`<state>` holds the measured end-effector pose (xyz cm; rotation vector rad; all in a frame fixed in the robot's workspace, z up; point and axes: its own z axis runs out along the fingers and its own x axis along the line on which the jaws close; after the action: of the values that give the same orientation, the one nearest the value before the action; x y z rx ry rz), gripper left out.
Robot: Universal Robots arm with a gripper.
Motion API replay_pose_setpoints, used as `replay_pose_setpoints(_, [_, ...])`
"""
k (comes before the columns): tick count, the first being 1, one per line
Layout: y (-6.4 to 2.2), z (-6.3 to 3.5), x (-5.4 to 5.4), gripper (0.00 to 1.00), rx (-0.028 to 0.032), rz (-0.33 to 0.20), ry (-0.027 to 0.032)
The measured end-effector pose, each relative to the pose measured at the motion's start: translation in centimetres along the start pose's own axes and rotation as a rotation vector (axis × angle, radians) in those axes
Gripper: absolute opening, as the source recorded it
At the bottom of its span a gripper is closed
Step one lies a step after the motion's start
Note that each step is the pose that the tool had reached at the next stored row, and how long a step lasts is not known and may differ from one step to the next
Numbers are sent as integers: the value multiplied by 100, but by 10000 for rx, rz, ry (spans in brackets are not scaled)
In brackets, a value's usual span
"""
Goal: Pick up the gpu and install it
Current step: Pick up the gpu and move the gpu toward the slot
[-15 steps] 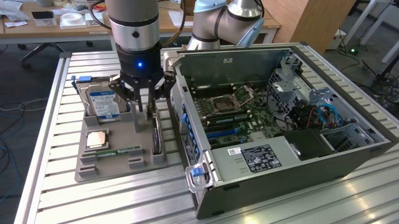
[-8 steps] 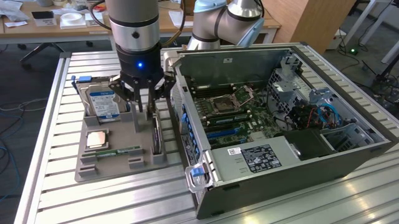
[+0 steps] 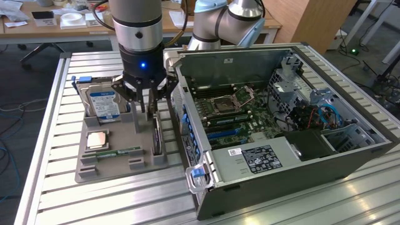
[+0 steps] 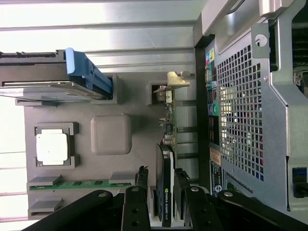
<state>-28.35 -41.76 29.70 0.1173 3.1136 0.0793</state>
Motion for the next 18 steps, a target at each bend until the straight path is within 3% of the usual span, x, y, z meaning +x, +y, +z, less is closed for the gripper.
replay_pose_setpoints(4, [-1,0,0,36,0,0,0])
replay_pose_setpoints(5, [-5,0,0,43,1,-2,1])
replay_pose_setpoints(11, [-63,8,-7,43,1,0,1])
replay_pose_setpoints(18, [-65,45,-29,43,1,1,1])
